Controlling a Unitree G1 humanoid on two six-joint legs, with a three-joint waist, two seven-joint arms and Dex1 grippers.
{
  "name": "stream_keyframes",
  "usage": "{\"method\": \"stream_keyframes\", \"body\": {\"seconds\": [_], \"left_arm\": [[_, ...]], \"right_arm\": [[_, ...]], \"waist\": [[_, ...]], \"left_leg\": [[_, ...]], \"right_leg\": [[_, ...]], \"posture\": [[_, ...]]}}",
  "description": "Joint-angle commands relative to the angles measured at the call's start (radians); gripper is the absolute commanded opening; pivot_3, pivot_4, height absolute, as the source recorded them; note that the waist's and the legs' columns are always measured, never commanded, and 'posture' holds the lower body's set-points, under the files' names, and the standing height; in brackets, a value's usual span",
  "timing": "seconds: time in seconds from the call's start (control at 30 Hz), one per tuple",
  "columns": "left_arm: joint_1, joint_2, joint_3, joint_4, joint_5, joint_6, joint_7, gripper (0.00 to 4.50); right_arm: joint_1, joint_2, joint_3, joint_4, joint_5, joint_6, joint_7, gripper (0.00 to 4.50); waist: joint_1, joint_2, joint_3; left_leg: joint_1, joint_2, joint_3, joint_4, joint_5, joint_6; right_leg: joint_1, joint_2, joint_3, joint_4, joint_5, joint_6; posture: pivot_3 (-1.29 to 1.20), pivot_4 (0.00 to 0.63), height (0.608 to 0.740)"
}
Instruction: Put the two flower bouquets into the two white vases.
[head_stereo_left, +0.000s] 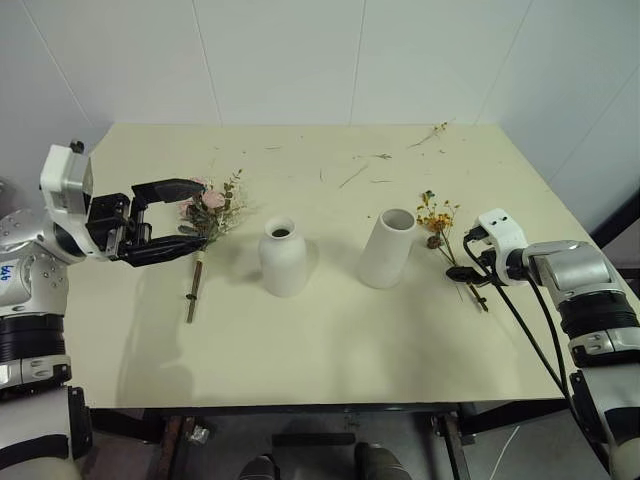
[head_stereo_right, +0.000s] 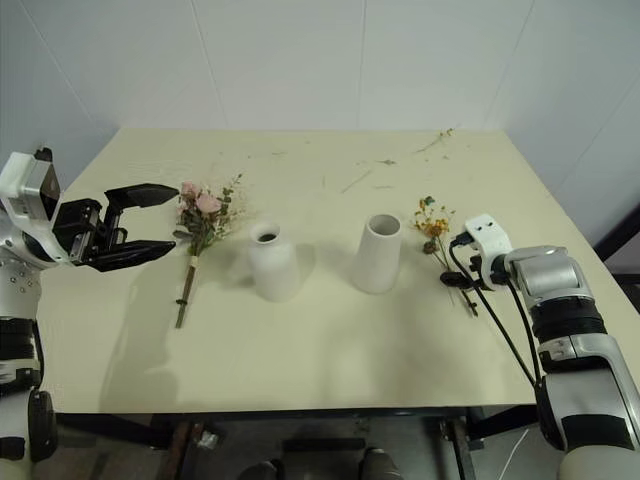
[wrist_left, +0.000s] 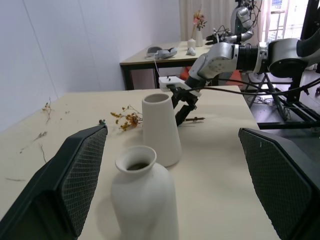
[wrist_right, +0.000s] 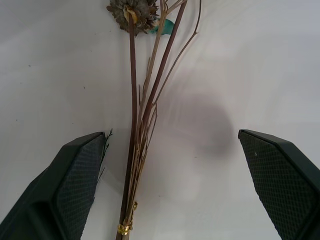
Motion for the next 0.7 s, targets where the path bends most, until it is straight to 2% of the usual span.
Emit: {"method": "stream_keyframes", "body": {"seconds": [0.03,0.43,0.53,0.63,0.7], "left_arm": [[-0.055,0.020,-0.020,0.019,0.010,0.003,-0.063,4.49],[-0.112,-0.006,-0.082,0.069,0.031,-0.028,-0.073,4.49],[-0.124,-0.011,-0.090,0.081,0.036,-0.038,-0.075,4.50],[-0.128,-0.014,-0.093,0.089,0.037,-0.044,-0.081,4.50],[-0.129,-0.014,-0.094,0.092,0.038,-0.047,-0.083,4.50]], "right_arm": [[0.008,0.006,-0.012,0.006,-0.021,0.004,-0.003,4.50],[0.089,0.017,-0.050,-0.143,0.006,0.077,0.016,4.50],[0.091,0.024,-0.063,-0.151,0.011,0.105,0.007,3.86],[0.089,0.023,-0.056,-0.155,0.009,0.122,0.016,2.79],[0.084,0.021,-0.053,-0.149,0.003,0.125,0.012,2.23]], "waist": [[0.000,0.000,0.000],[0.000,0.000,0.000],[-0.001,0.000,0.000],[0.000,0.000,0.000],[0.000,0.000,0.000]], "left_leg": [[0.000,0.000,0.000,0.000,0.000,0.000],[0.000,0.000,0.000,0.000,0.000,0.000],[0.000,0.000,0.000,0.000,0.000,0.000],[0.000,0.000,0.000,0.000,0.000,0.000],[0.000,0.000,0.000,0.000,0.000,0.000]], "right_leg": [[0.000,0.000,0.000,0.000,0.000,0.000],[0.000,0.000,0.000,0.002,-0.001,0.000],[0.000,0.000,0.000,0.002,-0.001,0.000],[0.000,0.000,0.000,0.003,-0.001,0.000],[0.000,0.000,0.000,0.003,-0.001,0.000]], "posture": [[0.00,0.150,0.740],[0.00,0.150,0.740],[0.00,0.150,0.740],[0.00,0.150,0.740],[0.00,0.150,0.740]]}}
